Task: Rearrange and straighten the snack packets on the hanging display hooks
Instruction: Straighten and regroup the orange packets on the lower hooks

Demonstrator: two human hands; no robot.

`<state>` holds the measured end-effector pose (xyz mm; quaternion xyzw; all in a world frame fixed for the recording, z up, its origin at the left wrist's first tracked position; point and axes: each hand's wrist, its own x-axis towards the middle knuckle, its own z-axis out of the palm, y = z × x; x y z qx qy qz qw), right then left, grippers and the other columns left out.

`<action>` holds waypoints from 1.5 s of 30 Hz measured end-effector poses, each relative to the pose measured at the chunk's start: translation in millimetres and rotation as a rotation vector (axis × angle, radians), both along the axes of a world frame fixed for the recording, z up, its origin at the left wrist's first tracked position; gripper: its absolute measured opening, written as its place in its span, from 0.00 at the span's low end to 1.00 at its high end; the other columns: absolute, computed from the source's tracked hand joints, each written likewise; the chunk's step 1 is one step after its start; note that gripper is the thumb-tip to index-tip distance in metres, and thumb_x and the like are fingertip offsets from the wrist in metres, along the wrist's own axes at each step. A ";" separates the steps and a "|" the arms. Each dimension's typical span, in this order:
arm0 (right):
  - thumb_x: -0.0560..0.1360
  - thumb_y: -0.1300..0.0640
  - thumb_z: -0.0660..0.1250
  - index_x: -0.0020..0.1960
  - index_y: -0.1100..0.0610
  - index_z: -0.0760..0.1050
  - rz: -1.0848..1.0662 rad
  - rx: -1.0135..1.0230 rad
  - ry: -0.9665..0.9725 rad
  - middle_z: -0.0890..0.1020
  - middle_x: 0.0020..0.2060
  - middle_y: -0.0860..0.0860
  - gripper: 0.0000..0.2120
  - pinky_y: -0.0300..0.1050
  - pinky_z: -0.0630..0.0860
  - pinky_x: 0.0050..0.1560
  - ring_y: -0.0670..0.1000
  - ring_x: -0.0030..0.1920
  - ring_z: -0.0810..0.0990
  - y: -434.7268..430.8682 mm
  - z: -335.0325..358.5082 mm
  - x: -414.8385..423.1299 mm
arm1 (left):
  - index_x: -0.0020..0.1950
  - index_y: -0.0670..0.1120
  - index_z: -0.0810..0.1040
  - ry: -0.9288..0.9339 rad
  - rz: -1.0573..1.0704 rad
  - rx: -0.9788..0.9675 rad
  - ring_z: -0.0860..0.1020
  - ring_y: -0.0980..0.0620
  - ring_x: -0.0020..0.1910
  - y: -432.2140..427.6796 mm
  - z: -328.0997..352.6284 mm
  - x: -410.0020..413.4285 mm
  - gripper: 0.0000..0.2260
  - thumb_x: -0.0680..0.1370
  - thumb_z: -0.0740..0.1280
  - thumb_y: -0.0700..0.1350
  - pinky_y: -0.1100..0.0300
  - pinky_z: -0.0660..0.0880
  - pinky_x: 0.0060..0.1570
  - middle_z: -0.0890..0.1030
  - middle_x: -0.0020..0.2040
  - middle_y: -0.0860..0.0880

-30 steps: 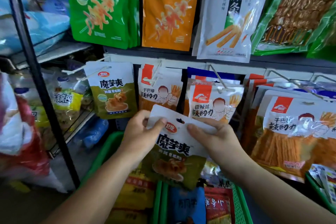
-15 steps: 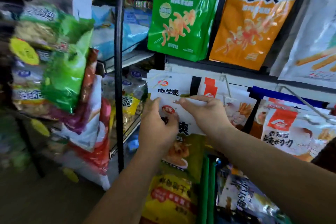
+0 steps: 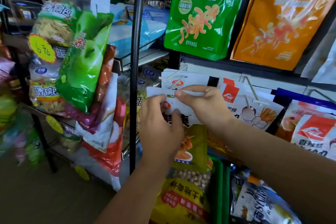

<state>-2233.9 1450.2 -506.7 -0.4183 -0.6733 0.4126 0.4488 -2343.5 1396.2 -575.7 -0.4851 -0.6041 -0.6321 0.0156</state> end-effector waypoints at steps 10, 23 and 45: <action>0.77 0.48 0.76 0.57 0.53 0.83 -0.116 -0.187 0.132 0.84 0.50 0.49 0.12 0.38 0.76 0.40 0.49 0.48 0.81 21.4 3.5 -30.5 | 0.74 0.45 0.73 0.104 -0.104 -0.148 0.69 0.49 0.75 11.5 -1.4 -4.1 0.22 0.80 0.68 0.47 0.55 0.68 0.71 0.72 0.73 0.48; 0.81 0.53 0.71 0.62 0.50 0.82 -0.146 0.379 -0.272 0.85 0.56 0.44 0.10 0.40 0.79 0.60 0.42 0.57 0.82 -9.1 -4.2 46.7 | 0.78 0.49 0.70 -0.063 -0.397 -0.377 0.78 0.48 0.66 31.6 -4.8 23.7 0.22 0.83 0.64 0.47 0.49 0.76 0.65 0.77 0.71 0.48; 0.77 0.52 0.76 0.58 0.56 0.75 -0.859 0.063 -0.035 0.81 0.44 0.46 0.15 0.37 0.73 0.41 0.45 0.44 0.80 -63.9 -67.6 316.4 | 0.67 0.47 0.80 -0.132 -0.797 -0.600 0.82 0.61 0.53 21.4 -28.7 196.1 0.18 0.78 0.74 0.48 0.72 0.75 0.51 0.84 0.56 0.54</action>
